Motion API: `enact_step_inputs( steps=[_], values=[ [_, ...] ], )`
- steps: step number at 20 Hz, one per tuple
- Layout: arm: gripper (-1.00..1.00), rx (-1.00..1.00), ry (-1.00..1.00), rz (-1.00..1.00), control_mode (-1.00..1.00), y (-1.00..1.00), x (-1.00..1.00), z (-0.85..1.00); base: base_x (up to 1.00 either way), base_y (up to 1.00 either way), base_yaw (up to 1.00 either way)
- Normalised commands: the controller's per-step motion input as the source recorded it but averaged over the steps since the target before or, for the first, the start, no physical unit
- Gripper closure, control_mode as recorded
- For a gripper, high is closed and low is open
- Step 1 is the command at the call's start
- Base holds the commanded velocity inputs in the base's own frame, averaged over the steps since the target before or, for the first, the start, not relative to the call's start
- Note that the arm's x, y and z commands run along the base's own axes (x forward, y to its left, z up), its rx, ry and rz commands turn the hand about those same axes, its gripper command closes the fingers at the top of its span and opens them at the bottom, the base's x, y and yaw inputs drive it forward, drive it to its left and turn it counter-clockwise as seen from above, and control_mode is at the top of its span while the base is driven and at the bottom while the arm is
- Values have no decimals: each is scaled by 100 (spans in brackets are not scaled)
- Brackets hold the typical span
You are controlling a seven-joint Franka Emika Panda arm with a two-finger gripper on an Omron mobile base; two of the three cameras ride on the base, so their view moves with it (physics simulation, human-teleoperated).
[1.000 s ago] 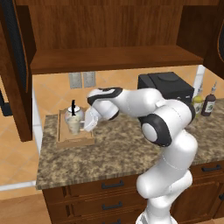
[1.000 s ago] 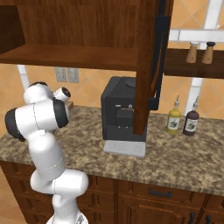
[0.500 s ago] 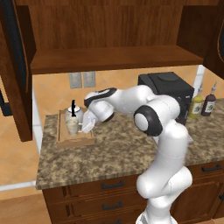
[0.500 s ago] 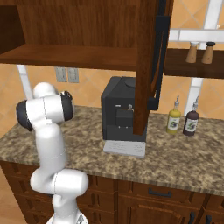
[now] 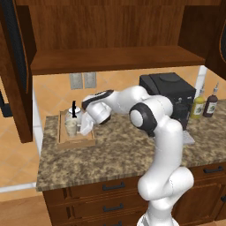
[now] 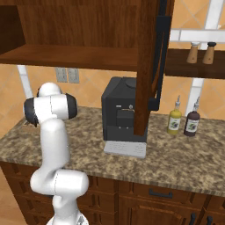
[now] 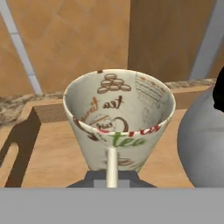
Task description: Pick the kettle from the counter and place it on the tray. Then pick the mug from the cabinet and place it on the tray. Then close the cabinet doors.
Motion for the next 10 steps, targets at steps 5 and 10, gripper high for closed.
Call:
enact_step_inputs(
  steps=[5, 10],
  values=[
    [100, 0, -5, 0, -100, 20, 23, -18, 0, 0, 0],
    [-100, 0, 0, 0, -100, 2, -1, -1, 0, 0, 0]
  ],
)
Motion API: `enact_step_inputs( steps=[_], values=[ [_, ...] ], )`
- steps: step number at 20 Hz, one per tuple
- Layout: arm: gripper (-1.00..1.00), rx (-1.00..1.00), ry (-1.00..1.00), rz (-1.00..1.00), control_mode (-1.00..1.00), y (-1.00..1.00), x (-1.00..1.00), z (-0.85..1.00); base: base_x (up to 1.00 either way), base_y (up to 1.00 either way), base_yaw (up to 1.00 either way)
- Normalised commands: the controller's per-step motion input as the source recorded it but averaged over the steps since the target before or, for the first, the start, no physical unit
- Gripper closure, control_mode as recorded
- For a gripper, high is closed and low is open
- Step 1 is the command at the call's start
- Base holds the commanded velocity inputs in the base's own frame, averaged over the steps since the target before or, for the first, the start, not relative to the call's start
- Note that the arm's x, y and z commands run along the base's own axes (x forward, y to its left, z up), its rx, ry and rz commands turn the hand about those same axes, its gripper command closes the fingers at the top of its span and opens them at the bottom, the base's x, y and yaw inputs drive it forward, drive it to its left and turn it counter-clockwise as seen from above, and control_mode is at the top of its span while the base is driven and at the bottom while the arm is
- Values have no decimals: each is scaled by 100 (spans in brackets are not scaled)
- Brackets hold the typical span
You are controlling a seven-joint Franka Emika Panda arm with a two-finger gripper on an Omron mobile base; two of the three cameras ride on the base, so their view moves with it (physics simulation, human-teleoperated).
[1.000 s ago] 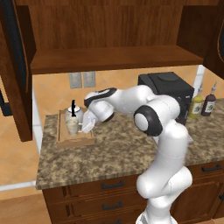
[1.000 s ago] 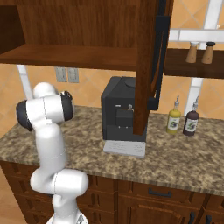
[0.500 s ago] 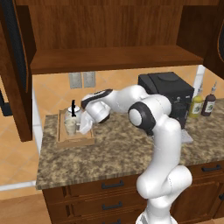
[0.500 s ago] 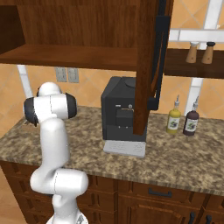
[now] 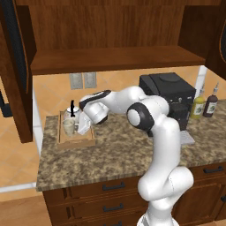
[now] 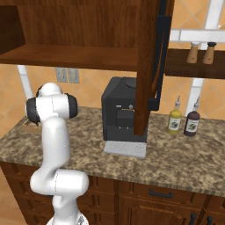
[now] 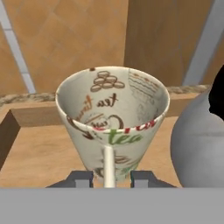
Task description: Pick the kettle from the counter and place it on the tray. Then pick the mug from the cabinet and place it on the tray. Then close the cabinet doors.
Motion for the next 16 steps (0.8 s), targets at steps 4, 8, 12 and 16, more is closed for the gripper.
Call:
enact_step_inputs(
  steps=[4, 8, 12, 16],
  values=[
    [-100, 0, 0, -1, -100, -29, -21, 0, 0, 0, 0],
    [-100, 0, 0, -3, -100, -23, -29, 2, 0, 0, 0],
    [-100, 0, -2, -5, -100, -8, -59, 53, 0, 0, 0],
    [-100, 0, 1, -16, -100, -4, -71, 95, 0, 0, 0]
  ],
)
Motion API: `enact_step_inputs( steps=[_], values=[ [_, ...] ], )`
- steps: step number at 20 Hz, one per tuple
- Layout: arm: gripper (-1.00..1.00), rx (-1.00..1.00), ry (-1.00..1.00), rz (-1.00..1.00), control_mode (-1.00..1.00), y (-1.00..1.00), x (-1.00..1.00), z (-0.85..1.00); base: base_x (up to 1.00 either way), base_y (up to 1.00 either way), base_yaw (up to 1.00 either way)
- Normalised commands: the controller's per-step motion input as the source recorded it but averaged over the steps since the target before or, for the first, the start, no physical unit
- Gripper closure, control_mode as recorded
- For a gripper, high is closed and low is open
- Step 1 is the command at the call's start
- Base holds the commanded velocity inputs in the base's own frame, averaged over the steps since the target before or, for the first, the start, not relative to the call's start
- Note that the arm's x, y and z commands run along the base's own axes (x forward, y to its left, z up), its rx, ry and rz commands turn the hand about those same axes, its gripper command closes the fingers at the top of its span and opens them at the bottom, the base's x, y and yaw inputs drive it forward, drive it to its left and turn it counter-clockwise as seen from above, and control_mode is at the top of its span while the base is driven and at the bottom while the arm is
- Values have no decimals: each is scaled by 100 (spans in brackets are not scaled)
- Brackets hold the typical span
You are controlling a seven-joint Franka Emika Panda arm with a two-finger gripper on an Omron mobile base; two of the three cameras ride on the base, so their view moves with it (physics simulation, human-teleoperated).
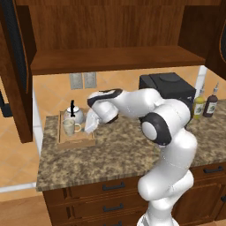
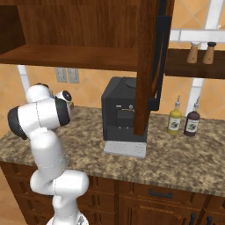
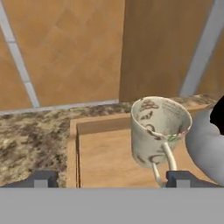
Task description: Pick the kettle from the counter and place it on the tray. Then pick the mug from the cabinet and place it on the tray. Then close the cabinet doors.
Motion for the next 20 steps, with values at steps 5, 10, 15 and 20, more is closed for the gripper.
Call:
enact_step_inputs(
  steps=[5, 10, 15, 20],
  values=[
    [-100, 0, 23, -39, -100, -31, -87, 99, 0, 0, 0],
    [-100, -1, 38, -42, -100, -45, -70, 100, 0, 0, 0],
    [-100, -5, 35, -35, -100, -42, -82, 97, 0, 0, 0],
    [-100, 0, 18, -45, -100, -42, -97, 70, 0, 0, 0]
  ],
)
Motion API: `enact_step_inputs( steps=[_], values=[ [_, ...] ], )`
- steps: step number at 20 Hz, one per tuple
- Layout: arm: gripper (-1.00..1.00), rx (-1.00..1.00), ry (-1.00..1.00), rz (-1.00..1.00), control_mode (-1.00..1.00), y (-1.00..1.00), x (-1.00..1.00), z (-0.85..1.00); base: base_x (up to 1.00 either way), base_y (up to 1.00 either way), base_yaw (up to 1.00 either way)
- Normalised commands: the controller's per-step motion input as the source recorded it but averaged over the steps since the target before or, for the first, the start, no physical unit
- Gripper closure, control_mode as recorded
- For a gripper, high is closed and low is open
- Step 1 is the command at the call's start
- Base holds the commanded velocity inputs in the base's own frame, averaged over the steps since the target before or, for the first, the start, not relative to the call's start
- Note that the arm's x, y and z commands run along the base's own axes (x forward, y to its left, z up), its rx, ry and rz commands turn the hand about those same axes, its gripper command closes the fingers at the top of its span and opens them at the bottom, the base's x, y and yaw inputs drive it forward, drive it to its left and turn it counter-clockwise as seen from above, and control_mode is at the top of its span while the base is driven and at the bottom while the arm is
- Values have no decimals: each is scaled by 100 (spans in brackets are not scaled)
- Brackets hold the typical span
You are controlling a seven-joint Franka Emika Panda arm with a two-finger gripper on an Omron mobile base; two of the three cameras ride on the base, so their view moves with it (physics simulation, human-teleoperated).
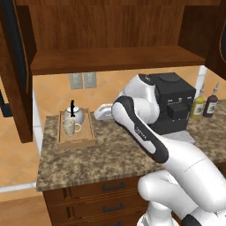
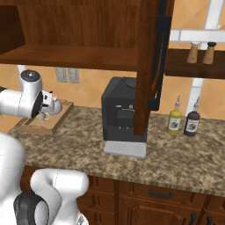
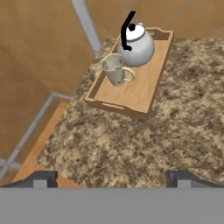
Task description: Pick the kettle from the counter and place it on the tray. Then pick the mug from the cabinet and place it on the tray. Then close the cabinet doors.
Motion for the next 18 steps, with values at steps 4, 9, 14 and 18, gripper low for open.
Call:
enact_step_inputs(
  steps=[4, 9, 14, 18],
  values=[
    [-100, -2, 7, -27, -100, -13, -49, 8, 0, 0, 0],
    [-100, -3, 0, 0, -100, 0, -4, 0, 0, 0, 0],
    [-100, -7, 0, 1, -100, 14, -35, 0, 0, 0, 0],
    [100, -14, 0, 2, -100, 37, -42, -2, 0, 0, 0]
  ],
)
